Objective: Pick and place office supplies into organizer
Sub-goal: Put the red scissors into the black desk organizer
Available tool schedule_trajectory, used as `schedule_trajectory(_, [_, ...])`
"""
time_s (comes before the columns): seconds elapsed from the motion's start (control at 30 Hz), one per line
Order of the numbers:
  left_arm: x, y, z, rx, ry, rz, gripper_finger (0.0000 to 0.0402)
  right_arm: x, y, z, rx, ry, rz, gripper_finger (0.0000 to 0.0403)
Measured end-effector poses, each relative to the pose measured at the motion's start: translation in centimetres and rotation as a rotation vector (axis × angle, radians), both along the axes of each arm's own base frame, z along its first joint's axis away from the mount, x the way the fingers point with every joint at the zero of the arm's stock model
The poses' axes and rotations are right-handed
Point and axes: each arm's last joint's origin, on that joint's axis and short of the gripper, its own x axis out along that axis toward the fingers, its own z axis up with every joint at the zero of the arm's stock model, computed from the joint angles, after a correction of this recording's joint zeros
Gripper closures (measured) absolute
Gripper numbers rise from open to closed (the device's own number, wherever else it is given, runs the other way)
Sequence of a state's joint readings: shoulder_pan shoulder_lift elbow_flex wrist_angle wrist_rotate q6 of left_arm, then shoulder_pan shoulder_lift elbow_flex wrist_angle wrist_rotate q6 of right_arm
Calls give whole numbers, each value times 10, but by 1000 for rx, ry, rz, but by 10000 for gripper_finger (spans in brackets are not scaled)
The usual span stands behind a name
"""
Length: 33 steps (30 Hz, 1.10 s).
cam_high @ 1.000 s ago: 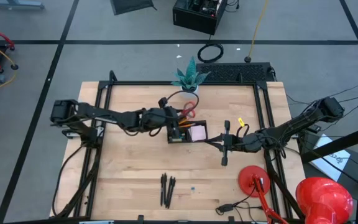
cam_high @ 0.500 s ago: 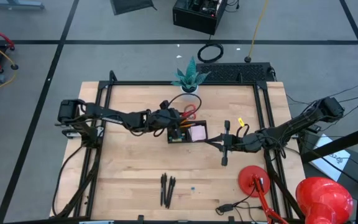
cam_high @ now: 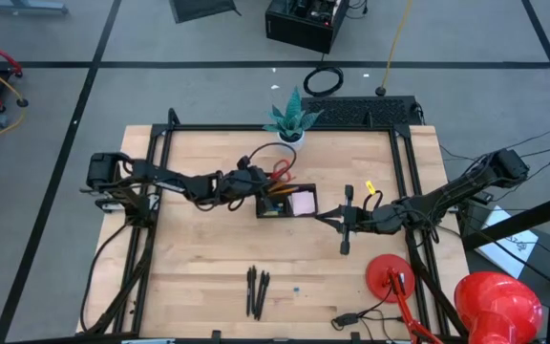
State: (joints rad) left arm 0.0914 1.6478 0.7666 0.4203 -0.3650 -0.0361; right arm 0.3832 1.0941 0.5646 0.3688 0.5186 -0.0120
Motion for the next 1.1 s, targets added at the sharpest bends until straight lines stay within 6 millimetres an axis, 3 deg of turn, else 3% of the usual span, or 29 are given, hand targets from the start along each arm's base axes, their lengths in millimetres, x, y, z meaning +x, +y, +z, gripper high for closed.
schedule_trajectory(1.1, [-10,-7,-13,-24,14,-26,289,0,0,0,0,-1,0,399])
